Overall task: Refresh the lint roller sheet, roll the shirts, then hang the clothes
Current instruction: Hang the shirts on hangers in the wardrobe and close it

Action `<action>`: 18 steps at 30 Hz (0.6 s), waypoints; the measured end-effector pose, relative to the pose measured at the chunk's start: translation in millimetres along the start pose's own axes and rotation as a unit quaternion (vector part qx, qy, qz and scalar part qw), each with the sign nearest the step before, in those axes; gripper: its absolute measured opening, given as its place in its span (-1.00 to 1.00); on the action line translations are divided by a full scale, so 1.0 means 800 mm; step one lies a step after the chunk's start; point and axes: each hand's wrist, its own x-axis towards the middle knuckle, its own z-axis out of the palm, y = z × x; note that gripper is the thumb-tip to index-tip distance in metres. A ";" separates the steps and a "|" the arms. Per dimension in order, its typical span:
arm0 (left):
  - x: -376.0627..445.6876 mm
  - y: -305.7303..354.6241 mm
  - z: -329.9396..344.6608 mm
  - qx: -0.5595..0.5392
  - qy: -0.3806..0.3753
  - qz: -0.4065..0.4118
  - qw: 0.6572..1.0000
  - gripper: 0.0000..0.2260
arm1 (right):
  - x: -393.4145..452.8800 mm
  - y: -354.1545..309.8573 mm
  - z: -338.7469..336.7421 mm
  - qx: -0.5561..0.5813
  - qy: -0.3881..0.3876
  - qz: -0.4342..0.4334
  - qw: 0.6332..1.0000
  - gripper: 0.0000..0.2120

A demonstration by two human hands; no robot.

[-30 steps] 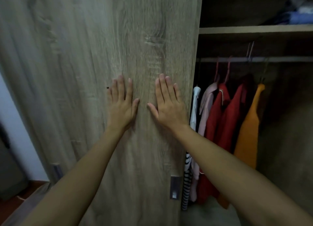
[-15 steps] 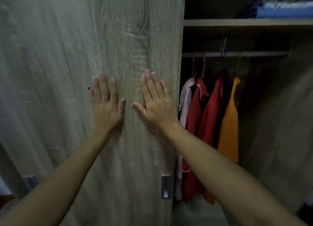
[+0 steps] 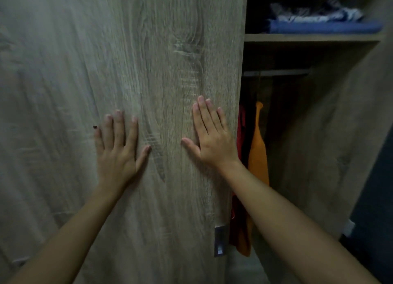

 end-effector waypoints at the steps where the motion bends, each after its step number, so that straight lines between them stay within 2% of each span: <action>1: 0.002 0.012 0.001 -0.003 0.002 0.000 1.000 -0.38 | -0.004 0.012 -0.001 -0.002 -0.002 0.001 1.000 -0.24; 18: 0.060 0.251 0.015 -0.037 0.026 0.007 0.999 -0.39 | -0.077 0.233 -0.033 0.016 -0.013 0.039 0.999 -0.31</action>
